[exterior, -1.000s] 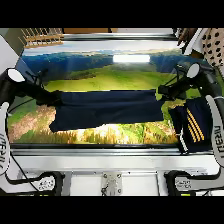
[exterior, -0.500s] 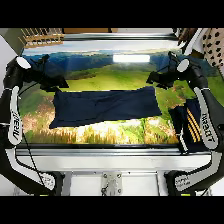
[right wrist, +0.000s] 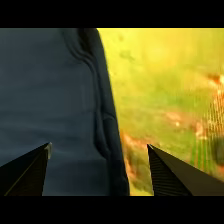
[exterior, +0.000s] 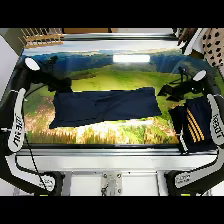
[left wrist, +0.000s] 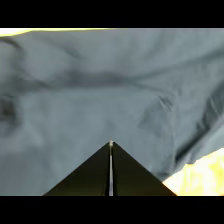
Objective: Fold the clothes and pants, and hang the long-sleeved shirts on hangers.
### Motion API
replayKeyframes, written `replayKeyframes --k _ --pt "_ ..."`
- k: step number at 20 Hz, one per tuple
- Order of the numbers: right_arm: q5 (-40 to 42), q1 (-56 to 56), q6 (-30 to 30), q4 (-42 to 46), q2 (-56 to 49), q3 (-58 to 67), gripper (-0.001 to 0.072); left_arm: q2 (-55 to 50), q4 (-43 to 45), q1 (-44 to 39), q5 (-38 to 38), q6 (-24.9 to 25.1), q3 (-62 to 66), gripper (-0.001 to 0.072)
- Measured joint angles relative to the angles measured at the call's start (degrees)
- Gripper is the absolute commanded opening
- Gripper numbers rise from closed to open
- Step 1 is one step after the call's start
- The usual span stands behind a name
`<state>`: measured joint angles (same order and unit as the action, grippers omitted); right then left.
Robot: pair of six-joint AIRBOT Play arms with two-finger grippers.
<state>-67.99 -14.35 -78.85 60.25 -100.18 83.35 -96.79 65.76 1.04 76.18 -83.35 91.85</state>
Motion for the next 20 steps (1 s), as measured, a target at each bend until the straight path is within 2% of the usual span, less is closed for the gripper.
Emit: replayKeyframes --k 8,9,11,12,16,20 --pt "-1.29 0.85 6.32 -14.08 -7.17 -3.08 0.0653 0.92 0.0 -11.63 -9.49 -0.22 -8.37 0.0008" --pt "-1.27 1.7 6.6 -15.3 -7.8 -3.17 0.0539 0.92 0.0 -12.57 -10.58 -0.63 -8.57 0.0008" --pt "-0.59 3.37 7.1 -16.37 -8.76 -3.34 0.0118 0.92 -0.02 -14.12 -12.79 -1.38 -8.83 0.0008" --pt "-0.2 4.0 7.13 -16.79 -9.09 -3.45 0.0032 0.92 0.0 -14.69 -13.68 -1.75 -8.92 0.0008" --pt "0.96 4.35 7.26 -16.81 -8.11 -3.48 0.0017 0.92 0.0 -16.5 -15.63 -3.52 -9.05 0.0008" --pt "-1.92 0.74 3.56 -9.66 -2.25 -3.32 0.0016 0.87 -0.04 -18.27 -18.18 -4.9 -9.05 0.0008"
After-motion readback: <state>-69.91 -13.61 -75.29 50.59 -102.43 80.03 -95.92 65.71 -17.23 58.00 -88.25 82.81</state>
